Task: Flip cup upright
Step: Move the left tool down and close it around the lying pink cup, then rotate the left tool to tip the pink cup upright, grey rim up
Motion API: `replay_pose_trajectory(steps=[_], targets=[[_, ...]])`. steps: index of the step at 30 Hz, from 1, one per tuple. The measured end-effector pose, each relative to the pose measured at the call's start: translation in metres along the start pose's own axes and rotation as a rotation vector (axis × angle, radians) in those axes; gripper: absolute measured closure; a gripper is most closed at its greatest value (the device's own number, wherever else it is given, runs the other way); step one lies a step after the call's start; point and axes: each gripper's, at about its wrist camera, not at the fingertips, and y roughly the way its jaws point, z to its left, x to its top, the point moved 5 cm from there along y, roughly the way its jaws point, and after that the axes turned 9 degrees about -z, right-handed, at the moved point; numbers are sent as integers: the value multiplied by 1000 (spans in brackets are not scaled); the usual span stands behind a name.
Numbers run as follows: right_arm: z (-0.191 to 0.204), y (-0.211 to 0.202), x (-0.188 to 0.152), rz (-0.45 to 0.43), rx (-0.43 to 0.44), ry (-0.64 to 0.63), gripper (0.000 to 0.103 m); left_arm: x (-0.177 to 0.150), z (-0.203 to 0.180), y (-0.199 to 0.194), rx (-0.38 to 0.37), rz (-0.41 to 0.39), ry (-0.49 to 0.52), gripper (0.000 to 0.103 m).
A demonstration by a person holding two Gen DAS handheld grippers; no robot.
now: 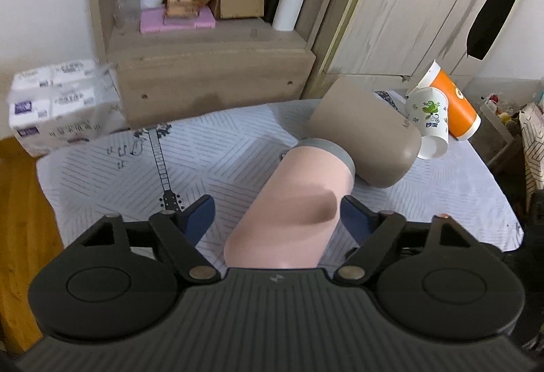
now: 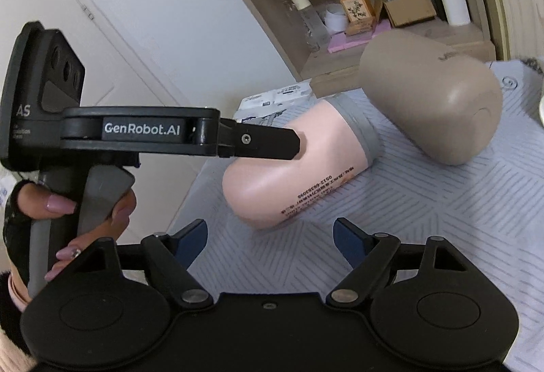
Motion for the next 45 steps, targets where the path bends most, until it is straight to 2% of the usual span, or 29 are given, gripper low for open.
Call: replay_pose_trajectory(steps=[5,9,12,21,29,35,45], targets=[[-8,10,6,-5,7,75,18,0,6,8,-68,35,-64,39],[-8,16,7,-1,26,131,18,-3,2,6,-63,19,-38,40],[-6,20,7,6,7,137,21,-5,-2,6,-62,13,-19,40],[-9,26,8,-42,-25,190,20,-3,0,9,-54,71,-65,40],[-3,29,6,-79,-66,87,23,-19,-2,18,-66,142,-121,43],[-4,22,2,-63,-43,82,24,-29,-15,6,-35,138,-127,43],[3,-22,-14,-18,-16,-5,24,-48,-58,-17,-40,181,-158,43]])
